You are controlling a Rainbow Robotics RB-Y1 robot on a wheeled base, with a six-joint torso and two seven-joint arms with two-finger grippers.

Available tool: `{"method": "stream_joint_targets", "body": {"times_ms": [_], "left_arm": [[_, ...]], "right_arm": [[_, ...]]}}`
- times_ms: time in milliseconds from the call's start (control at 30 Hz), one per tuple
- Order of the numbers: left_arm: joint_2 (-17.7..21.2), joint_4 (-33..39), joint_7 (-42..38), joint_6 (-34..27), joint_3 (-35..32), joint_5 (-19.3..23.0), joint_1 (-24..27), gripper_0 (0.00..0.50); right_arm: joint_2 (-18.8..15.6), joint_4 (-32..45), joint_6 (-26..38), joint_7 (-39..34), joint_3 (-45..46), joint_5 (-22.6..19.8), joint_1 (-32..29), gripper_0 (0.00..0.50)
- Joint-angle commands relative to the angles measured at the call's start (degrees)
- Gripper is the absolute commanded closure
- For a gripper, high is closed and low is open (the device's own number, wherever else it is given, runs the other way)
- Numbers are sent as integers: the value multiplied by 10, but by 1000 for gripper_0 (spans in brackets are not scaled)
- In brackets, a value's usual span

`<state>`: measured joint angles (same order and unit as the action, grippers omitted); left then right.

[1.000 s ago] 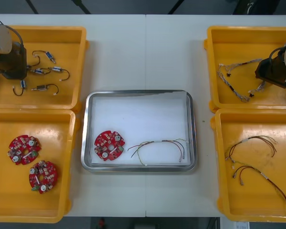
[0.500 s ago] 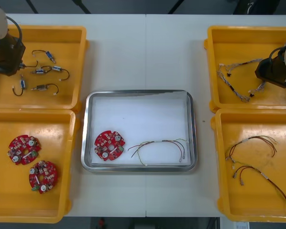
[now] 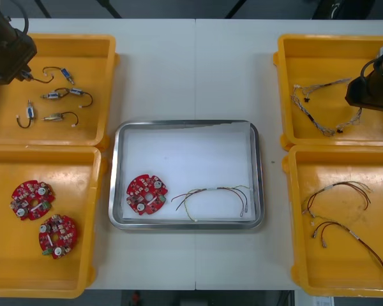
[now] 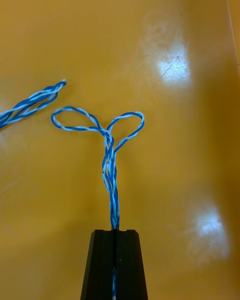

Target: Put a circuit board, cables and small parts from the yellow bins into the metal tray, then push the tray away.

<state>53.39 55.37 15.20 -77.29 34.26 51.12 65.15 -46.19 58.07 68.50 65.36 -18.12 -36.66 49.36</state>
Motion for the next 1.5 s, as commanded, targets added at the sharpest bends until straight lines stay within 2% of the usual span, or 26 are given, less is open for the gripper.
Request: {"method": "stream_joint_targets", "body": {"times_ms": [33, 233, 400, 533, 767, 1033, 1300, 1433, 1500], "left_arm": [[30, 62, 5, -37, 0, 21, 6, 500], [48, 141, 5, -82, 0, 70, 6, 500], [73, 236, -1, -100, -1, 113, -18, 500], [83, 304, -8, -106, -16, 119, -46, 500], [89, 410, -36, -116, -47, 124, -99, 500], [63, 505, -133, -118, -49, 89, -142, 500], [9, 546, -212, -133, -33, 37, -155, 500], [-21, 562, -261, -133, 8, -19, -155, 500], [-32, 562, -278, -133, 21, -33, -155, 500]], "right_arm": [[-36, 51, 57, 83, 37, -1, 14, 500], [-42, 102, 147, 137, 72, -7, 14, 500], [-46, 161, 231, 159, 85, -12, 14, 500], [-50, 201, 281, 163, 85, -20, 15, 500], [-60, 267, 352, 173, 85, -66, 14, 500], [-71, 328, 393, 203, 85, -126, 14, 500], [-72, 365, 408, 316, 85, -136, 14, 500], [-71, 382, 408, 365, 85, -142, 14, 500], [-71, 390, 408, 385, 85, -145, 14, 500]]}}
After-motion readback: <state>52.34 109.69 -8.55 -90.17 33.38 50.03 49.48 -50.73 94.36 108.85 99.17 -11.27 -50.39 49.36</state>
